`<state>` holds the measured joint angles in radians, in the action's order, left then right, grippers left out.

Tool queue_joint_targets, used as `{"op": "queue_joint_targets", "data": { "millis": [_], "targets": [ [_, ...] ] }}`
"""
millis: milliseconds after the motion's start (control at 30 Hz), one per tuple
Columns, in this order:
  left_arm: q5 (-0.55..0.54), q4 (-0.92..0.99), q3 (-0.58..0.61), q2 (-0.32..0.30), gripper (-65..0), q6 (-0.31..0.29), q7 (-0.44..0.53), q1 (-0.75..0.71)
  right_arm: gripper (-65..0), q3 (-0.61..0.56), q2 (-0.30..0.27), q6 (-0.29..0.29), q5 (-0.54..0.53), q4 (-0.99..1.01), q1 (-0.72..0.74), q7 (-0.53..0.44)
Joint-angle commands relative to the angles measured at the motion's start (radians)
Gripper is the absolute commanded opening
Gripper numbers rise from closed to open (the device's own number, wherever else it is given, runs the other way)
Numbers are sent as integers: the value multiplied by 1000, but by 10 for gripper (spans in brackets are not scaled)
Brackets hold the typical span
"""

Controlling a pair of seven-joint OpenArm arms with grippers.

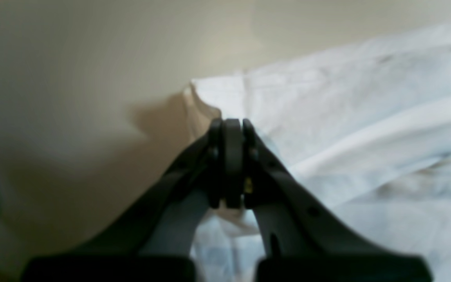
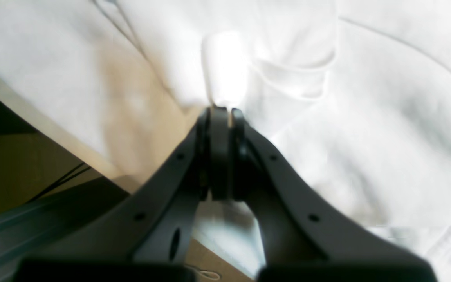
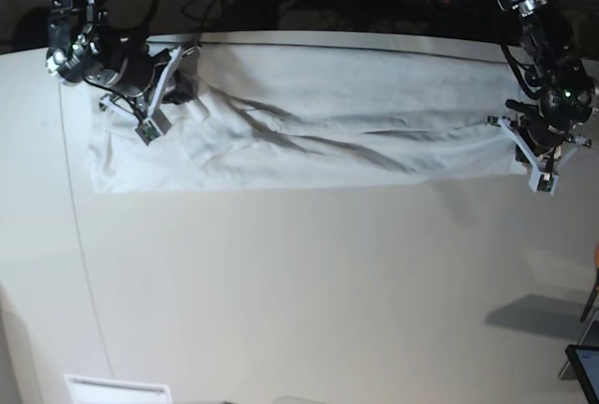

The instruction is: Fold the T-shirt properly

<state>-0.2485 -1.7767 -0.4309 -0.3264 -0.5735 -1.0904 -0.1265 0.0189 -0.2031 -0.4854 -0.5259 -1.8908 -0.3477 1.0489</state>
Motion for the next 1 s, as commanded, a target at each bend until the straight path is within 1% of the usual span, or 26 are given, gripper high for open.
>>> {"op": "queue_joint_targets", "data": {
  "millis": [0, 133, 267, 400, 533, 567, 667, 800, 967],
  "targets": [
    [1, -50, -3, -18, -650, 5, 19, -3, -647, 2, -6, -2, -12, -2, 14, -12],
    [5, -121, 5, -24, -650, 5, 19, -54, -647, 2, -3, -2, -12, 13, 17, -12],
    [7, -127, 74, -73, -650, 5, 19, -77, -647, 2, -3, -2, -12, 15, 19, -14],
    [11, -128, 99, -86, -650, 5, 20, -80, -647, 2, -3, -2, -12, 15, 19, -14],
    [111, -133, 111, -86, -650, 4, 23, -75, -647, 10, -3, -2, -12, 15, 19, -14],
    [136, -133, 131, -86, -650, -1, 29, -72, -647, 10, -3, -2, -12, 15, 19, -14],
    [205, -133, 175, -110, -650, -61, 68, -78, -647, 10, -3, -2, -12, 15, 19, -14],
    [289, -133, 197, -107, -650, -125, 75, -78, -647, 10, -3, -2, -12, 18, 32, -14],
    [318, -133, 192, -113, -650, -125, 77, -77, -647, 10, -5, -2, -12, 18, 39, -14]
  ]
}}
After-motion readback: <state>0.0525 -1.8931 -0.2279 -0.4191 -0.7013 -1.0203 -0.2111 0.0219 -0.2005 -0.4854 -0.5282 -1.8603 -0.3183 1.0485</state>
